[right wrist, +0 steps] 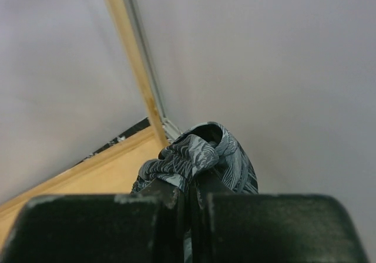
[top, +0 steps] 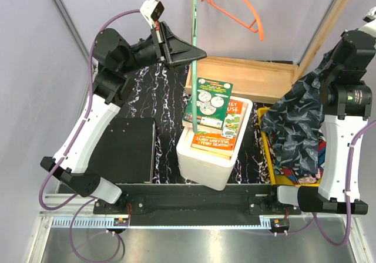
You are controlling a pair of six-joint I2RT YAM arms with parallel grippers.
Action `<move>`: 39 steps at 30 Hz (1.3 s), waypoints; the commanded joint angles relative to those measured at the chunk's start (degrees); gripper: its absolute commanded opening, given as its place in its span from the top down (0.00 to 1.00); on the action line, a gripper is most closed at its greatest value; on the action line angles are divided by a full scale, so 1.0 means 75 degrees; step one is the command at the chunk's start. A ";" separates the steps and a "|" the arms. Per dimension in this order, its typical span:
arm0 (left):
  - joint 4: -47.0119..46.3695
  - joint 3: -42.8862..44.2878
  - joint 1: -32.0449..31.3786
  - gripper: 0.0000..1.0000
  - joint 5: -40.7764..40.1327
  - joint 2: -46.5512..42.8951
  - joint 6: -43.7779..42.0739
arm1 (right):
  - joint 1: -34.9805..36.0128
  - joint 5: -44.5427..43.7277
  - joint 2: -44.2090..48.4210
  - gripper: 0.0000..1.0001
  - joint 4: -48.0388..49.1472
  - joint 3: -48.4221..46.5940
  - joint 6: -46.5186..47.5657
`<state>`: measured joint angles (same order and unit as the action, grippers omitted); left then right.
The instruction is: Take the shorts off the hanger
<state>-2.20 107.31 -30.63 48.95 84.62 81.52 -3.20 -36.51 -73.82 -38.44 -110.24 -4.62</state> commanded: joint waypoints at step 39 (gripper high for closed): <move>0.0281 0.2275 -0.1200 1.00 -0.2152 0.1631 -0.0567 | -0.0054 0.7695 0.1910 0.00 -0.5120 0.0578 -0.1891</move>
<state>-0.82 119.85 -38.17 40.40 95.57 81.38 -3.70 -11.11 -58.89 -76.75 -100.47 -23.81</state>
